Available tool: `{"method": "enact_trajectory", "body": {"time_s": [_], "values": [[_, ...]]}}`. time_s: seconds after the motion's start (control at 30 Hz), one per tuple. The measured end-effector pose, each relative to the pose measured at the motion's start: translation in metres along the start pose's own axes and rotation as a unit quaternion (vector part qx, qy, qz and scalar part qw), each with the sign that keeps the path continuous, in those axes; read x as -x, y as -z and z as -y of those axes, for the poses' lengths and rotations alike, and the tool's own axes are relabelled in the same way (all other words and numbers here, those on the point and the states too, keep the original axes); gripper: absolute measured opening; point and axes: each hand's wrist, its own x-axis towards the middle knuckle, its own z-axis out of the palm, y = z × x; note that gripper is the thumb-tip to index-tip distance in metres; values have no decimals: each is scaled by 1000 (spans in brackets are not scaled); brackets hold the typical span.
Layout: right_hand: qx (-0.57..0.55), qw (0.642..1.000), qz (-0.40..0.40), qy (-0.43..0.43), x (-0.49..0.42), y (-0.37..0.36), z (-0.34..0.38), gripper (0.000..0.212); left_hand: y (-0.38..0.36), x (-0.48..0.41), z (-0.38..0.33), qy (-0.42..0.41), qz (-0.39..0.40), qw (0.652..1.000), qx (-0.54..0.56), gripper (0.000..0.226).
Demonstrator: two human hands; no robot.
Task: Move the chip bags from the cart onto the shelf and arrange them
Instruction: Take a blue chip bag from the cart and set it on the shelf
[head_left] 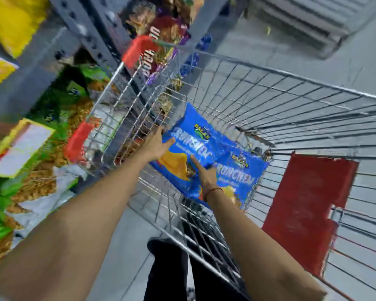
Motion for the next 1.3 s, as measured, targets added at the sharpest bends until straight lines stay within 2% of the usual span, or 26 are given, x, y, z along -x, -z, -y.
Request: {"method": "enact_trajectory", "body": {"time_s": [0.1, 0.23, 0.33, 0.43, 0.53, 0.63, 0.7, 0.77, 0.83, 0.87, 0.97, 1.0, 1.03, 1.1, 1.13, 1.23, 1.3], "values": [[-24, 999, -33, 13, -17, -10, 0, 75, -13, -28, 13, 5, 39, 999, -27, 88], [-25, 998, -44, 31, -35, -13, -2, 74, -25, -42, 30, 13, 107, 994, 31, 92], [-36, 998, -46, 35, -37, -9, 4, 81, -22, -42, 34, 8, 97, 995, 31, 102], [-16, 999, -8, 45, -29, -1, 15, 84, -13, -33, 28, 32, 109, 994, 2, 118], [39, 995, 20, 84, -14, 9, 27, 87, -1, -14, 17, 34, 137, 990, 9, 111], [47, 991, 38, 121, 11, 18, 46, 102, 10, 14, 5, 35, 157, 986, 43, 114], [59, 986, 49, 145, 29, 23, 66, 101, 21, 31, -5, 32, 135, 987, 85, 112], [53, 977, 73, 195, 55, 31, 86, 77, 34, 59, -18, 1, 106, 986, 129, 110], [58, 969, 91, 223, 70, 33, 107, 71, 45, 75, -30, -33, 102, 977, 184, 105], [58, 965, 96, 236, 78, 32, 118, 72, 52, 84, -37, -47, 97, 973, 204, 100], [38, 948, 120, 292, 120, 31, 156, 62, 87, 127, -61, -120, 64, 958, 251, 62], [27, 942, 128, 309, 137, 27, 172, 60, 101, 140, -69, -140, 49, 953, 266, 61], [21, 934, 138, 329, 155, 24, 188, 60, 116, 152, -77, -158, 29, 947, 277, 69], [9, 914, 173, 367, 191, 16, 217, 64, 147, 180, -92, -193, -28, 938, 287, 99], [4, 902, 187, 388, 209, 12, 232, 64, 163, 195, -100, -213, -58, 932, 288, 105], [-13, 864, 222, 451, 265, -2, 275, 57, 210, 243, -122, -283, -133, 902, 296, 88], [-15, 834, 249, 492, 304, -12, 302, 54, 241, 276, -135, -320, -190, 881, 292, 98]]}}
